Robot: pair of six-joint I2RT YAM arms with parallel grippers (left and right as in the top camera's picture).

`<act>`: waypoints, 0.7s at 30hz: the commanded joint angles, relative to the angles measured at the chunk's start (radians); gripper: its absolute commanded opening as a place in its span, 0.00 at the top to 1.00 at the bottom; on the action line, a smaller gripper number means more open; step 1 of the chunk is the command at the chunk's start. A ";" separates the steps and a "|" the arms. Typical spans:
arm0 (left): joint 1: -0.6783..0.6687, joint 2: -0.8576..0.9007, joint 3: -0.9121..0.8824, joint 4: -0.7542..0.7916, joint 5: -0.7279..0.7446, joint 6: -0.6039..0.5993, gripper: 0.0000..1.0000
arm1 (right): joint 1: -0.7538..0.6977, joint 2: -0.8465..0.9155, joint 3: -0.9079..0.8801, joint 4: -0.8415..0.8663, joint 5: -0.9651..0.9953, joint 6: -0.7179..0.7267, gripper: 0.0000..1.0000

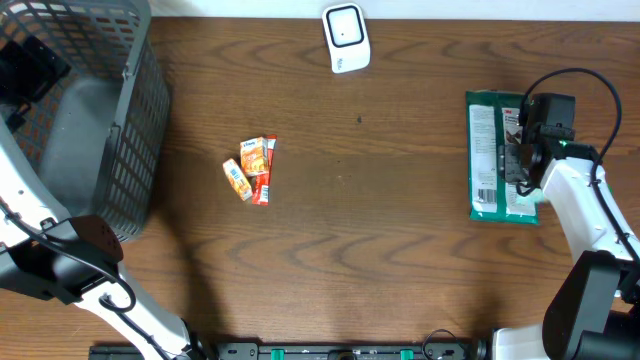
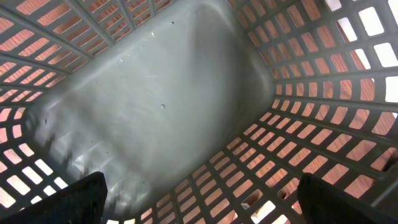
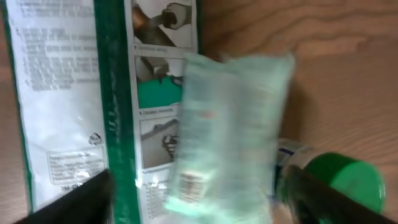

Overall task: Scan the item barcode
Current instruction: 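Release the pouch and reach the right gripper to the snack items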

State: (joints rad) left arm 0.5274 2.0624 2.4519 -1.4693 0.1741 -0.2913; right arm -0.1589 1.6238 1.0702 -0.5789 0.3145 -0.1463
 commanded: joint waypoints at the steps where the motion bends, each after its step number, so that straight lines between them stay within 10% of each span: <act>1: 0.000 -0.022 0.017 -0.004 -0.002 -0.001 0.02 | -0.005 0.002 -0.004 0.008 -0.037 -0.003 0.01; 14: 0.000 -0.022 0.017 -0.004 -0.002 -0.001 0.02 | 0.027 0.002 -0.005 0.100 -0.858 0.312 0.03; 21: 0.000 -0.022 0.017 -0.004 -0.002 -0.001 0.02 | 0.261 0.002 -0.005 0.166 -0.852 0.426 0.36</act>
State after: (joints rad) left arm 0.5274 2.0628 2.4519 -1.4693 0.1741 -0.2913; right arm -0.0116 1.6238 1.0702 -0.4374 -0.4717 0.1932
